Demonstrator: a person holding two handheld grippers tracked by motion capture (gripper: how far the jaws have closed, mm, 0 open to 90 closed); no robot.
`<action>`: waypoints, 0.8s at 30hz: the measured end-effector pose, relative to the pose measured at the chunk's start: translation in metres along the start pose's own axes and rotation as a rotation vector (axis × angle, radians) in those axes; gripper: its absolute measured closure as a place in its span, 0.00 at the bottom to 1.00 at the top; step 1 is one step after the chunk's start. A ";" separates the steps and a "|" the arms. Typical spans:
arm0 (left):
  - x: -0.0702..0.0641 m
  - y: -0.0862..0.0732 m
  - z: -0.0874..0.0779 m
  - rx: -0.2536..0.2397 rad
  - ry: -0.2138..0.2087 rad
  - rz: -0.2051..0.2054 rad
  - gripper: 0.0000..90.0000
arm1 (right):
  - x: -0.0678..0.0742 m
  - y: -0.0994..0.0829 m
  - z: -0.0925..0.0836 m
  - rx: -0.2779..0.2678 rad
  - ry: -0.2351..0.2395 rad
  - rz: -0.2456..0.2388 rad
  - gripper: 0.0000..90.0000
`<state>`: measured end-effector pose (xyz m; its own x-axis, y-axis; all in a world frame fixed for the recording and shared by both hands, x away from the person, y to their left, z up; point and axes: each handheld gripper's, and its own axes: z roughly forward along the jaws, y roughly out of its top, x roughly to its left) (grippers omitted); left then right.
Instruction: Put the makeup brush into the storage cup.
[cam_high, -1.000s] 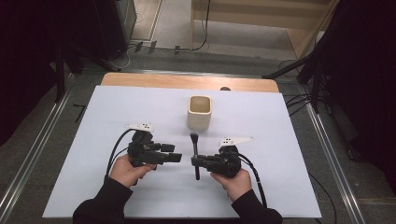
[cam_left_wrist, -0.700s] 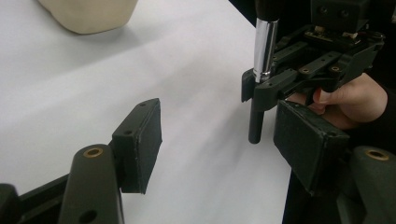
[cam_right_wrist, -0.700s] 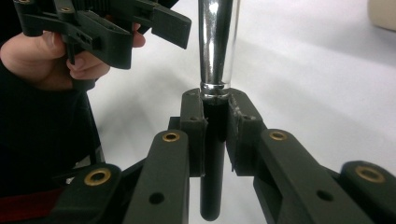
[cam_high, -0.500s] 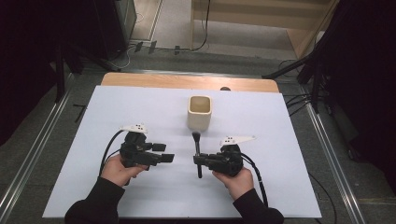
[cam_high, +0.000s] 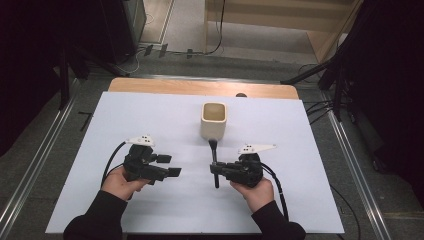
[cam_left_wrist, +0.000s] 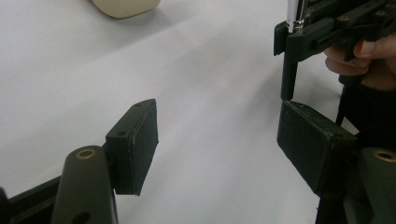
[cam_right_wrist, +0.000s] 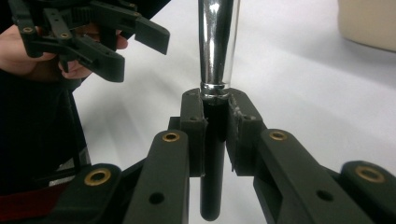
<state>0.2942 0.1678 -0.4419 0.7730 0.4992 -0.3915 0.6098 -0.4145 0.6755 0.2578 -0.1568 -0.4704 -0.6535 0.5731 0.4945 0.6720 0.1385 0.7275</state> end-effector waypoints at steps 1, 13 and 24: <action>0.000 0.000 -0.001 -0.004 0.000 0.002 0.33 | 0.000 0.000 0.000 0.000 -0.002 0.002 0.89; 0.005 -0.007 -0.009 -0.014 0.005 -0.003 0.29 | -0.001 0.002 -0.003 0.001 -0.035 -0.017 0.89; 0.007 -0.015 -0.015 -0.010 0.023 0.000 0.29 | -0.003 0.011 -0.006 -0.012 -0.062 -0.028 0.89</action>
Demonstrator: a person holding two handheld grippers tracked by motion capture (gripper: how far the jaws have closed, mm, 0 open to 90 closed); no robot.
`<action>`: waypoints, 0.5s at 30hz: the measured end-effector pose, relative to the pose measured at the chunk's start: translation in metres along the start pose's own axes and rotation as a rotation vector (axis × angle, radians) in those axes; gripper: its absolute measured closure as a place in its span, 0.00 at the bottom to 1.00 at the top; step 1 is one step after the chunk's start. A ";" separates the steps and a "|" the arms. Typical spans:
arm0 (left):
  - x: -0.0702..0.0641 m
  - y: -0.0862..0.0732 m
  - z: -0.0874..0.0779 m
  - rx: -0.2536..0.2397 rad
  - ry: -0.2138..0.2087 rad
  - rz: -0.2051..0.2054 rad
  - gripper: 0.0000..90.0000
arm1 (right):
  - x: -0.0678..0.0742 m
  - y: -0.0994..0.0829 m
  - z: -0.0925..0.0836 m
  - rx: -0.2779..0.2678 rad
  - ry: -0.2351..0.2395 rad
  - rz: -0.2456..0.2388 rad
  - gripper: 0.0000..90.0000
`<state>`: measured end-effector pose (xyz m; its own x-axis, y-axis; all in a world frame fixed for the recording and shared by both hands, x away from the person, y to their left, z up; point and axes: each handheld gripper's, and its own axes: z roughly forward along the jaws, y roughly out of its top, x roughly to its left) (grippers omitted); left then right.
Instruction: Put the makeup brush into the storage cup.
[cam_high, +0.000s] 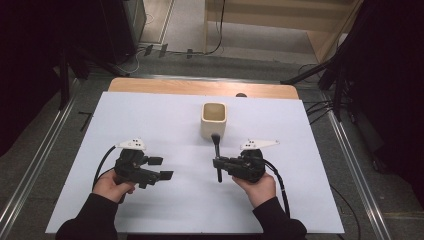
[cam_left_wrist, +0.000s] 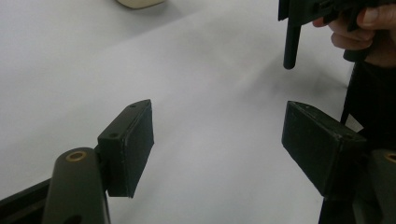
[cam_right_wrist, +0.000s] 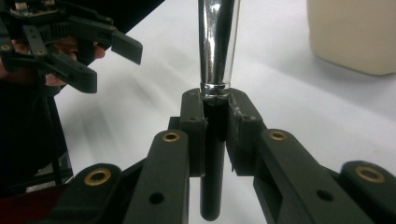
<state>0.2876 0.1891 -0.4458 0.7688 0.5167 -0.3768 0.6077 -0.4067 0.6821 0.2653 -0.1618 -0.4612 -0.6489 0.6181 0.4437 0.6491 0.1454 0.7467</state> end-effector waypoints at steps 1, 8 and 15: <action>0.001 -0.001 -0.001 -0.004 -0.002 -0.001 0.29 | -0.001 0.001 -0.001 -0.002 -0.003 -0.002 0.89; 0.004 -0.004 -0.004 -0.010 0.006 0.000 0.29 | -0.004 0.008 -0.004 -0.009 -0.017 0.002 0.89; 0.006 -0.005 -0.006 0.003 0.021 0.023 0.28 | -0.005 0.019 -0.005 -0.013 -0.020 -0.009 0.89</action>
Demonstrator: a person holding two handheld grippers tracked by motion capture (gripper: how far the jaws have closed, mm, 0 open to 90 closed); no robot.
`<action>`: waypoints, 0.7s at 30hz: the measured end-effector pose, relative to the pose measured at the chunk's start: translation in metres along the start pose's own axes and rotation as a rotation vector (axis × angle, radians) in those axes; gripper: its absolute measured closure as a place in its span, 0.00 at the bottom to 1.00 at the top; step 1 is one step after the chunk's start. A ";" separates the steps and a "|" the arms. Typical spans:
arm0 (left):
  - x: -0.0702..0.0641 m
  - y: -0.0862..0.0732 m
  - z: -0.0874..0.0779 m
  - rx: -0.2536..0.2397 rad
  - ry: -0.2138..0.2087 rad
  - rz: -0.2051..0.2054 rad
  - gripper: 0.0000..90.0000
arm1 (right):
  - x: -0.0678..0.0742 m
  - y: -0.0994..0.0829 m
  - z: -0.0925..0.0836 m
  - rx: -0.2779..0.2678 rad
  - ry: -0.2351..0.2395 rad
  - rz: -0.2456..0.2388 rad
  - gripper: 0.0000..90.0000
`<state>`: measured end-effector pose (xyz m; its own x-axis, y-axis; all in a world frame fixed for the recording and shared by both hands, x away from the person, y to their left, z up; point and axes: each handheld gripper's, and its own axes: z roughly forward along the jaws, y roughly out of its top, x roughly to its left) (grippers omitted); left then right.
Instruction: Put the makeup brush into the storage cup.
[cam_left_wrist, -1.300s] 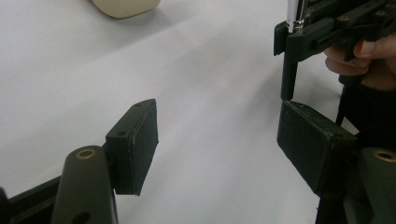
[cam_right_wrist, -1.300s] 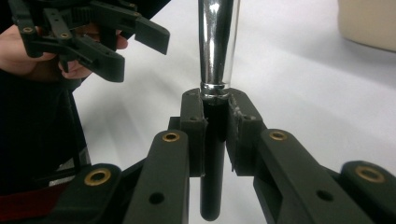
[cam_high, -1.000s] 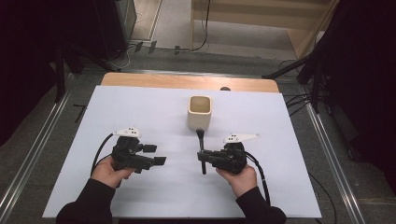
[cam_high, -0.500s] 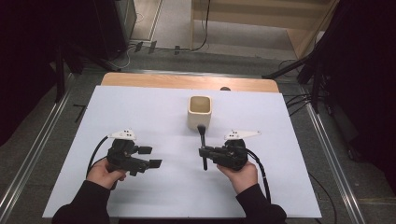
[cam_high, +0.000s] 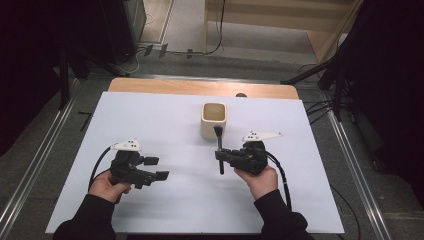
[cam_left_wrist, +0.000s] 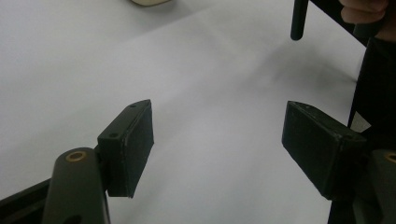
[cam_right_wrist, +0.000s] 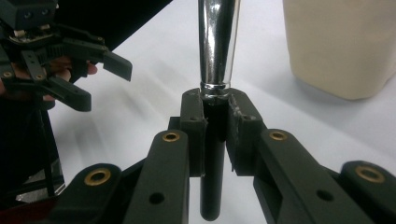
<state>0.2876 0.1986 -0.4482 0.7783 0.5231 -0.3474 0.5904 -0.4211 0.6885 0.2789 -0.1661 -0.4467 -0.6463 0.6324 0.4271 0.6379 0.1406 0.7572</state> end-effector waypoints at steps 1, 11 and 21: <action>0.000 0.000 -0.001 -0.004 0.000 0.005 0.28 | 0.000 0.001 0.000 0.000 -0.002 -0.002 0.89; 0.002 -0.005 -0.005 0.009 0.052 0.090 0.28 | -0.003 0.009 0.000 -0.013 -0.009 0.001 0.89; 0.006 -0.008 -0.006 0.020 0.101 0.134 0.28 | -0.002 0.025 -0.007 -0.031 -0.042 -0.034 0.89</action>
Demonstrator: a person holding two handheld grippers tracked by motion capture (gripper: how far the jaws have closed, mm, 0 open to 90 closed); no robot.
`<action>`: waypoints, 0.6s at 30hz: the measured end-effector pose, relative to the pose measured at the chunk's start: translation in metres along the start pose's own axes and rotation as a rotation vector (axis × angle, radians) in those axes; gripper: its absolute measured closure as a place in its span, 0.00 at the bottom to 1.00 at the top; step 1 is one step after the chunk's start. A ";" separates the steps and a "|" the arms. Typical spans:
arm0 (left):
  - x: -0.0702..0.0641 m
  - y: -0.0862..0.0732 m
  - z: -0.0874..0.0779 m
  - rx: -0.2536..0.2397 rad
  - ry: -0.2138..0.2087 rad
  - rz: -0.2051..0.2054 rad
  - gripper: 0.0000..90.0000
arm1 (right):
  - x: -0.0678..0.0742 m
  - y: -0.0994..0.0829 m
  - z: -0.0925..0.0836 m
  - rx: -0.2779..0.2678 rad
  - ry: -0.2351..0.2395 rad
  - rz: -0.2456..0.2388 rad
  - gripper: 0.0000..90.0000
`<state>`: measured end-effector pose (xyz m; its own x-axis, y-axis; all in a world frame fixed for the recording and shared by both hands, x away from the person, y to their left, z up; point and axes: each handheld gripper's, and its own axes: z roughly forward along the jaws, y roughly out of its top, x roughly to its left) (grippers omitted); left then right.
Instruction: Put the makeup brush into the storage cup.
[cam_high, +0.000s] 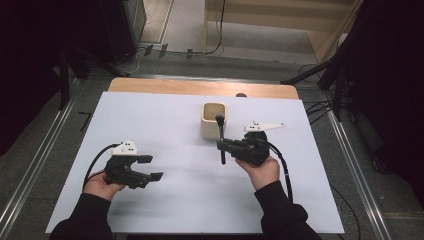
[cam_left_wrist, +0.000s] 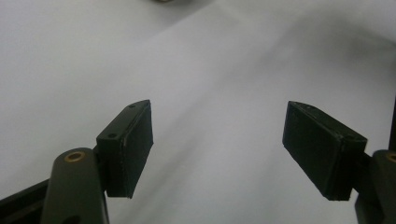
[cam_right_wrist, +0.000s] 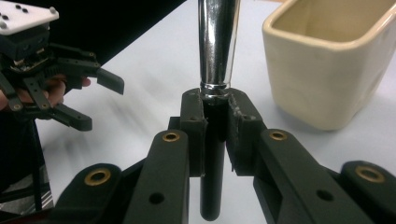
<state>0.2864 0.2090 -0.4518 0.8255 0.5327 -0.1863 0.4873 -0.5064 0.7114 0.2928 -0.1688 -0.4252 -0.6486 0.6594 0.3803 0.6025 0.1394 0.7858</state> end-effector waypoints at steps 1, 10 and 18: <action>0.000 0.000 0.000 0.004 0.005 0.007 0.28 | 0.000 0.002 0.000 -0.005 -0.003 -0.001 0.89; 0.002 -0.001 -0.003 0.003 0.018 0.020 0.28 | 0.000 0.016 -0.002 -0.025 -0.013 -0.012 0.89; 0.002 -0.001 -0.001 0.009 0.014 0.025 0.28 | -0.001 0.029 -0.005 -0.038 -0.026 -0.016 0.89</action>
<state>0.2873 0.2117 -0.4525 0.8335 0.5292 -0.1591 0.4693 -0.5258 0.7094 0.3085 -0.1695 -0.4004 -0.6456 0.6763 0.3548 0.5737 0.1228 0.8098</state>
